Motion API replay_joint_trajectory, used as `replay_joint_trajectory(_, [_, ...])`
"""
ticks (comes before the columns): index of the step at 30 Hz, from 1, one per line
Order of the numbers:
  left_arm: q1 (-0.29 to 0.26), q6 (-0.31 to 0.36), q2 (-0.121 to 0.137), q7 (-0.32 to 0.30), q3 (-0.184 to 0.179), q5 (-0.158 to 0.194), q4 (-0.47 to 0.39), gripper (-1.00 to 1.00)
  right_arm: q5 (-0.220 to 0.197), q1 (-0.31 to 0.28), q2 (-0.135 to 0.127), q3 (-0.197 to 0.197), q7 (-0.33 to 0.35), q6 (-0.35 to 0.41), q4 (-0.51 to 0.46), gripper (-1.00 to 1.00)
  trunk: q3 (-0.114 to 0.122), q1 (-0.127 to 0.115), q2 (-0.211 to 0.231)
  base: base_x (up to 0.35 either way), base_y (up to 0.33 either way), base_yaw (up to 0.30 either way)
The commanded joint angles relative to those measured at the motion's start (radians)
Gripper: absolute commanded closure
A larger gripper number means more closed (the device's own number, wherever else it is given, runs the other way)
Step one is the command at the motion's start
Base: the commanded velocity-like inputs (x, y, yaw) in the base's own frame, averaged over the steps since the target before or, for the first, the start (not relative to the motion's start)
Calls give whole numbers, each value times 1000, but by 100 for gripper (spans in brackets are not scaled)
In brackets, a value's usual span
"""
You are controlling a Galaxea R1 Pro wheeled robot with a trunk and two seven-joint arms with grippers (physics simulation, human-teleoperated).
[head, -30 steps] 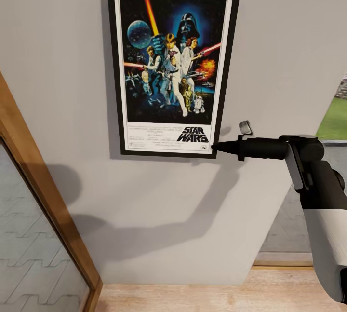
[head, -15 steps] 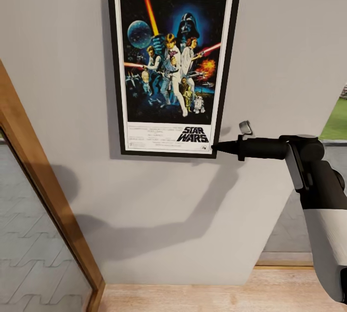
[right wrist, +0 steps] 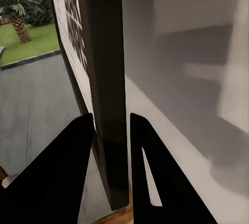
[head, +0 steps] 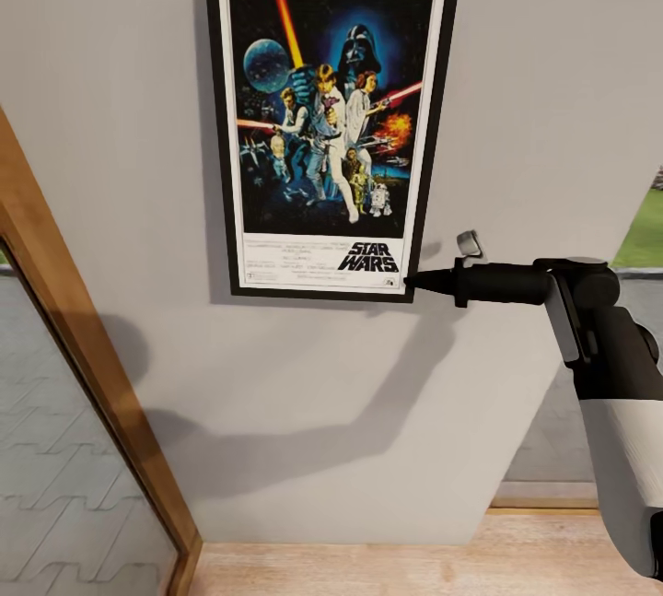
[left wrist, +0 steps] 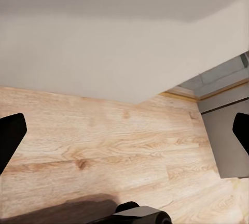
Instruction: Pick up the poster from the kitchen countertop and hang it on one of the wall nails in the kitchen.
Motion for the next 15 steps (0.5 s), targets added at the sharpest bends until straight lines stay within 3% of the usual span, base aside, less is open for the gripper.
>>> replay_joint_trajectory(1, [-1,-5,0,-3,4,-3,1,-100,-5,-1,-1,1,1,9,0,100,-2,1,-2,0,44,0])
replay_joint_trajectory(15, [-1,-5,0,-2,4,-3,0,-100,-5,-1,-1,0,1,10,0,100,-2,1,-2,0,9,0])
